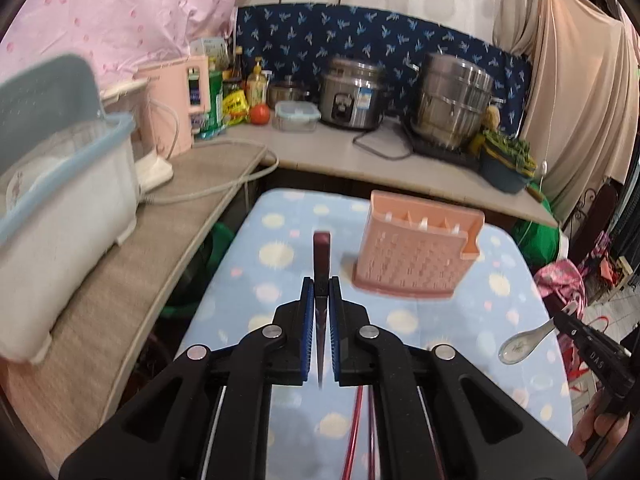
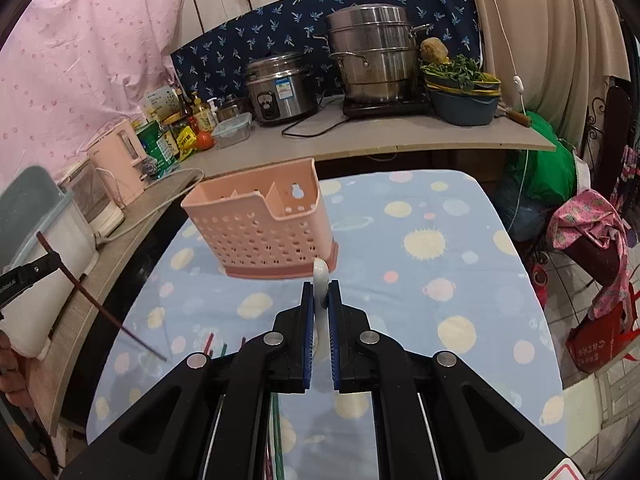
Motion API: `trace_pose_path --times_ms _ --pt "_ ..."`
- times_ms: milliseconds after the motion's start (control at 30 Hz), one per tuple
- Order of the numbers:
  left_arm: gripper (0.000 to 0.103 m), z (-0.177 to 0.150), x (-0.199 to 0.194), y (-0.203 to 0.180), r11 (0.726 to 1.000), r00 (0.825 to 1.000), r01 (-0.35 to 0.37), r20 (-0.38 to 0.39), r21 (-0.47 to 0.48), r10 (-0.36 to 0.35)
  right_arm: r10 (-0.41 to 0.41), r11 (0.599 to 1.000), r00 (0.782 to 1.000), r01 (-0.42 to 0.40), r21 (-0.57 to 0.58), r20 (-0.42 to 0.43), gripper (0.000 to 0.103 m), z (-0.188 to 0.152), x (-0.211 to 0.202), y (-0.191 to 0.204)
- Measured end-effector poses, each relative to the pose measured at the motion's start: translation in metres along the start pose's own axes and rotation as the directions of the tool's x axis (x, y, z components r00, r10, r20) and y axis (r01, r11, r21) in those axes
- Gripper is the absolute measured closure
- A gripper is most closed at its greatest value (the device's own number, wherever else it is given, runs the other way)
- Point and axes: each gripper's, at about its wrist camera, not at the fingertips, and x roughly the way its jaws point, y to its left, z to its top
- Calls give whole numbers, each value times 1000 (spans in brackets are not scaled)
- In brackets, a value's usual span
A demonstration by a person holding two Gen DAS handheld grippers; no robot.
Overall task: Organize utensils
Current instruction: 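Carry the chopstick to the pink basket with the left tool while the right tool carries the spoon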
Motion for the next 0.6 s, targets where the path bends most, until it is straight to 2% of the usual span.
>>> trace_pose_path --times_ms 200,367,533,600 --pt "96 65 1 -16 1000 995 11 101 -11 -9 27 1000 999 -27 -1 46 96 50 24 5" --pt "96 121 -2 -28 998 978 49 206 -38 -40 55 998 996 -55 9 68 96 85 50 8" --pt "96 154 8 -42 993 957 107 275 -49 -89 50 999 996 -51 9 68 96 110 78 12" --pt "96 160 18 -48 992 956 116 278 -48 -99 52 999 997 -53 14 52 96 113 92 11"
